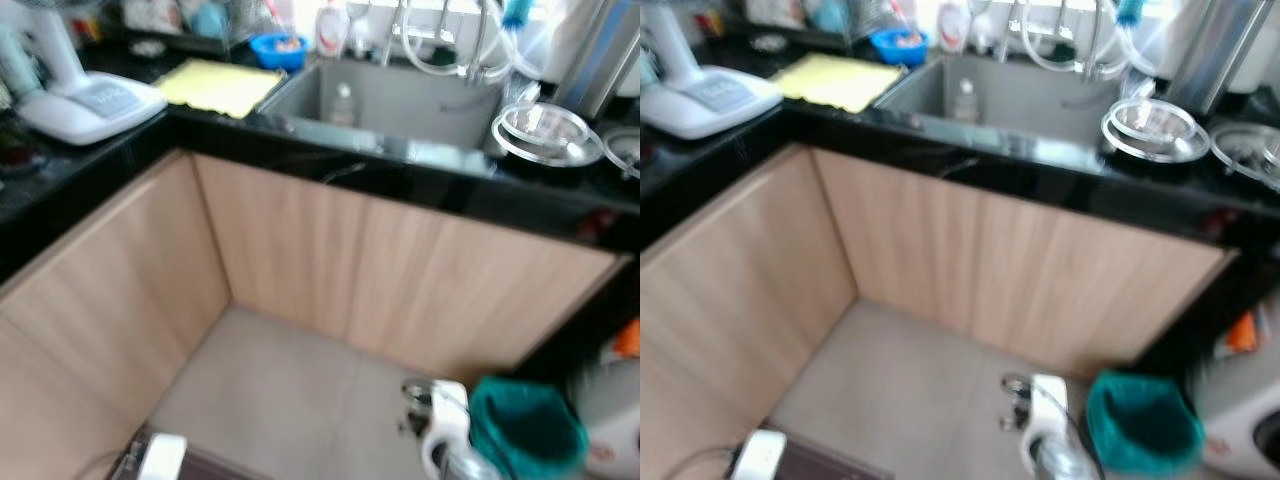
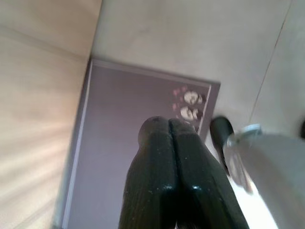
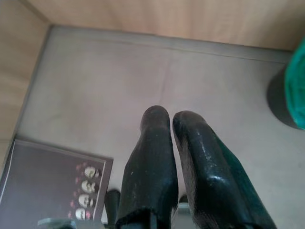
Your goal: Kitchen organization
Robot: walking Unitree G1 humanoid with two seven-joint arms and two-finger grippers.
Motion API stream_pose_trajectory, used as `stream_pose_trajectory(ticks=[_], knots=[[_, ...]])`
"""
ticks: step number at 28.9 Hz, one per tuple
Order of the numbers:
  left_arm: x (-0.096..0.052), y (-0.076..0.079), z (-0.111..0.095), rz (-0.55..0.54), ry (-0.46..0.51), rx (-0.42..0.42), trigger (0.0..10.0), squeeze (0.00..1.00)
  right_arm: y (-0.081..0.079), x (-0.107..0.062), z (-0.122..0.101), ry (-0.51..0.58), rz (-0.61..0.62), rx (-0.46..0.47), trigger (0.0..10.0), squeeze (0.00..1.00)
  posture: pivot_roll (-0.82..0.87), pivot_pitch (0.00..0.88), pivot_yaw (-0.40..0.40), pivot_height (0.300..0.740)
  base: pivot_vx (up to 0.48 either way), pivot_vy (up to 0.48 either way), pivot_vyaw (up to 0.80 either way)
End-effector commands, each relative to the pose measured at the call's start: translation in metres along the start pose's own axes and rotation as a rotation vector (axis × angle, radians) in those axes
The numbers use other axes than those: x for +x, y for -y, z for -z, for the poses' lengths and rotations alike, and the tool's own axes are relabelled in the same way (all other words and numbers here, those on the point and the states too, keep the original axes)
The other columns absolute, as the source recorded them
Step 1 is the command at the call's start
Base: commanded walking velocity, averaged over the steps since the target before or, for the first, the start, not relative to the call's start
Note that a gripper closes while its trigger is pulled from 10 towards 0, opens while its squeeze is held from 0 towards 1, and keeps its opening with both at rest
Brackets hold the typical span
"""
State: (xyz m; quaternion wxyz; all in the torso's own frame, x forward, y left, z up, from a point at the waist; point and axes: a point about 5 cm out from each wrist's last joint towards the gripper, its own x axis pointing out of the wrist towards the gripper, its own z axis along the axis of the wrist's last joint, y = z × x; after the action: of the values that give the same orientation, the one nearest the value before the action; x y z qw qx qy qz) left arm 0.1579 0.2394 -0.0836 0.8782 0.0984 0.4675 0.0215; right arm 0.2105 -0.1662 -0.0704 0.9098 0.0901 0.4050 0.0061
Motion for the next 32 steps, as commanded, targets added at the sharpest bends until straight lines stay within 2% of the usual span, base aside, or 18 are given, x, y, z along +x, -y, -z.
stream_pose_trajectory(ticks=[1,7,9,16,32], knots=[[0.001,0.008,-0.002,0.023,0.003,0.010,10.0,0.00,0.011,-0.002,0.001,-0.001,0.029,0.010,10.0,0.00,-0.13,0.008,0.019,0.731,0.390,0.000,-0.57],[0.001,0.008,-0.002,0.022,0.003,0.005,10.0,0.00,0.015,-0.003,0.003,-0.016,0.040,0.011,10.0,0.00,-0.12,0.016,0.014,0.731,0.390,0.000,-0.56],[0.001,0.007,-0.003,0.019,0.002,0.003,10.0,0.00,0.022,-0.006,0.007,-0.032,0.052,0.013,10.0,0.00,-0.13,0.020,0.014,0.731,0.381,0.000,-0.56],[0.001,0.007,-0.004,0.011,0.009,0.002,10.0,0.00,0.025,-0.007,0.011,-0.044,0.062,0.007,10.0,0.00,-0.12,0.024,0.011,0.731,0.368,0.000,-0.56],[0.002,0.009,-0.005,0.018,0.023,-0.024,10.0,0.00,0.019,-0.004,0.003,-0.013,0.060,0.006,10.0,0.00,-0.13,0.021,0.006,0.731,0.000,0.000,0.00]])
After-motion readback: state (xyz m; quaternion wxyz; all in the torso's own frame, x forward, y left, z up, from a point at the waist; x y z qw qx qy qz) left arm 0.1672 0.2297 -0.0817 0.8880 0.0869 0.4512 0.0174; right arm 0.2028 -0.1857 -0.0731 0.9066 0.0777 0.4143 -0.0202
